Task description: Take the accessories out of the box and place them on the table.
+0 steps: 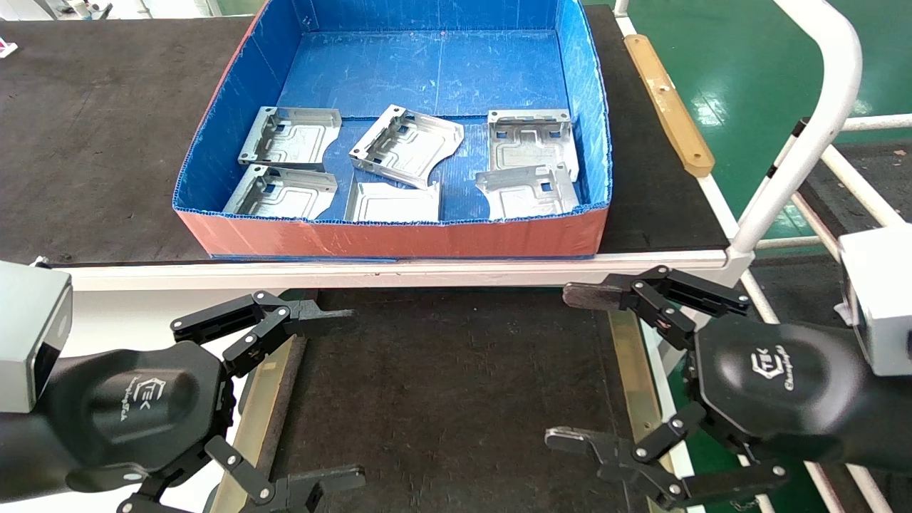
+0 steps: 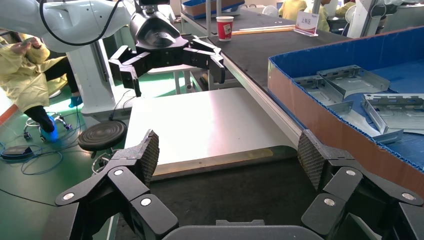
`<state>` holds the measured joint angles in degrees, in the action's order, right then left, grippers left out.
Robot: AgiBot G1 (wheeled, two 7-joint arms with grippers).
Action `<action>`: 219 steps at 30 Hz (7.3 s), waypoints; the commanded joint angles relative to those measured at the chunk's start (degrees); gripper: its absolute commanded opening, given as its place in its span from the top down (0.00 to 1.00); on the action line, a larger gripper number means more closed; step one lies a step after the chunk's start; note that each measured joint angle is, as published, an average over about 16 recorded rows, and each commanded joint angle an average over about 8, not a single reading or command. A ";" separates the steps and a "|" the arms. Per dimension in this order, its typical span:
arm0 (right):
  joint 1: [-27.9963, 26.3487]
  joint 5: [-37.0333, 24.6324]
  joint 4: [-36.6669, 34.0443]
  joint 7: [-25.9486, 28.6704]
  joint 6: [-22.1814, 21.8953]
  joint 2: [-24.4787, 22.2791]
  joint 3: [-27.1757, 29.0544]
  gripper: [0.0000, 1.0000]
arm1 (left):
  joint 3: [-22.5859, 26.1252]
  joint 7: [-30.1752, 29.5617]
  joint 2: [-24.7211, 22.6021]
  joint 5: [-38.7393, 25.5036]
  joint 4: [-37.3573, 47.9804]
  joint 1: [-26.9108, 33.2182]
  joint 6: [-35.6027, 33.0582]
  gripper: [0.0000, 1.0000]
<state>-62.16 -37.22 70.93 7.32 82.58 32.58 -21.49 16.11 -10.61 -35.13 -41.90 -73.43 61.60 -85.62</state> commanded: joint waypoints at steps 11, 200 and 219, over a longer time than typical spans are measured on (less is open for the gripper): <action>0.00 0.00 0.00 0.00 0.00 0.00 0.00 0.00 | 0.00 0.00 0.00 0.00 0.00 0.00 0.00 0.00; 0.01 0.02 -0.02 -0.01 -0.02 -0.01 0.00 1.00 | 8.19 23.97 -29.48 -22.26 63.18 40.76 16.10 1.00; 0.01 0.02 -0.02 -0.01 -0.02 -0.01 -0.01 0.00 | 5.44 15.80 -18.07 -16.34 42.80 30.00 4.08 1.00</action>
<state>-62.15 -37.20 70.91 7.31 82.56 32.57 -21.50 21.41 5.53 -53.34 -57.85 -30.46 91.53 -82.03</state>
